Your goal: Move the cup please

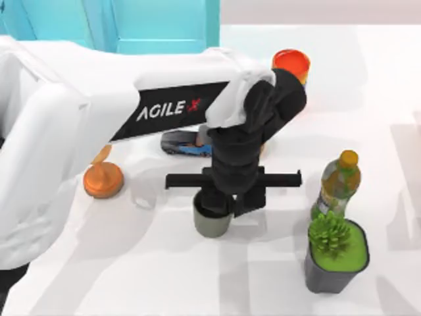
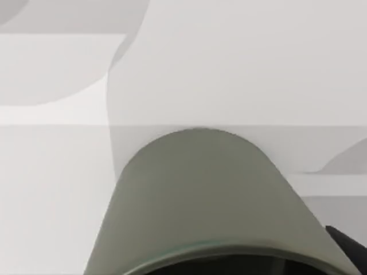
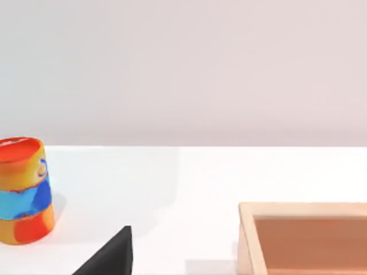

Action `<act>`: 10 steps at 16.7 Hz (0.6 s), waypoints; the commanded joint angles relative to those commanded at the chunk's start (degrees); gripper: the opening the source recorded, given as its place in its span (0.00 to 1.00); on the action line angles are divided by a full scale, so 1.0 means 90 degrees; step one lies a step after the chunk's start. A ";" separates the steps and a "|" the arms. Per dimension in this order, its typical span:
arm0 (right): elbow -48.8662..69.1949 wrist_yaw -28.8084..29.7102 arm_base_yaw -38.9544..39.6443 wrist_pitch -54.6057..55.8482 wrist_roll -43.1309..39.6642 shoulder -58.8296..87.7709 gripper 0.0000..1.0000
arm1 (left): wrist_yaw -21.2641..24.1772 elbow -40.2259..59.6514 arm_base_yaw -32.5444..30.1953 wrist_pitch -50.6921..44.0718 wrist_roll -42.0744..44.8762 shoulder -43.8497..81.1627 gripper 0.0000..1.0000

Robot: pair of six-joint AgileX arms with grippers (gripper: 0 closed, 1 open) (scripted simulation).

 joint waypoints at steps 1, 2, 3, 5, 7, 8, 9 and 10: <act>0.0000 0.0000 0.0000 0.0000 0.0000 0.0000 1.00 | 0.0000 0.0003 0.0004 -0.0002 0.0004 -0.0006 0.00; 0.0000 0.0000 0.0000 0.0000 0.0000 0.0000 1.00 | 0.0003 0.0002 0.0008 -0.0003 0.0008 -0.0012 0.00; 0.0000 0.0000 0.0000 0.0000 0.0000 0.0000 1.00 | 0.0030 -0.0011 0.0040 -0.0013 0.0044 -0.0065 0.00; 0.0000 0.0000 0.0000 0.0000 0.0000 0.0000 1.00 | 0.0134 -0.0097 0.0193 -0.0075 0.0212 -0.0318 0.00; 0.0000 0.0000 0.0000 0.0000 0.0000 0.0000 1.00 | 0.0261 -0.0283 0.0451 -0.0210 0.0497 -0.0736 0.00; 0.0000 0.0000 0.0000 0.0000 0.0000 0.0000 1.00 | 0.0320 -0.0413 0.0616 -0.0309 0.0679 -0.0985 0.00; 0.0000 0.0000 0.0000 0.0000 0.0000 0.0000 1.00 | 0.0371 -0.0565 0.0803 -0.0428 0.0884 -0.1246 0.00; 0.0000 0.0000 0.0000 0.0000 0.0000 0.0000 1.00 | 0.0411 -0.0737 0.1013 -0.0568 0.1110 -0.1513 0.00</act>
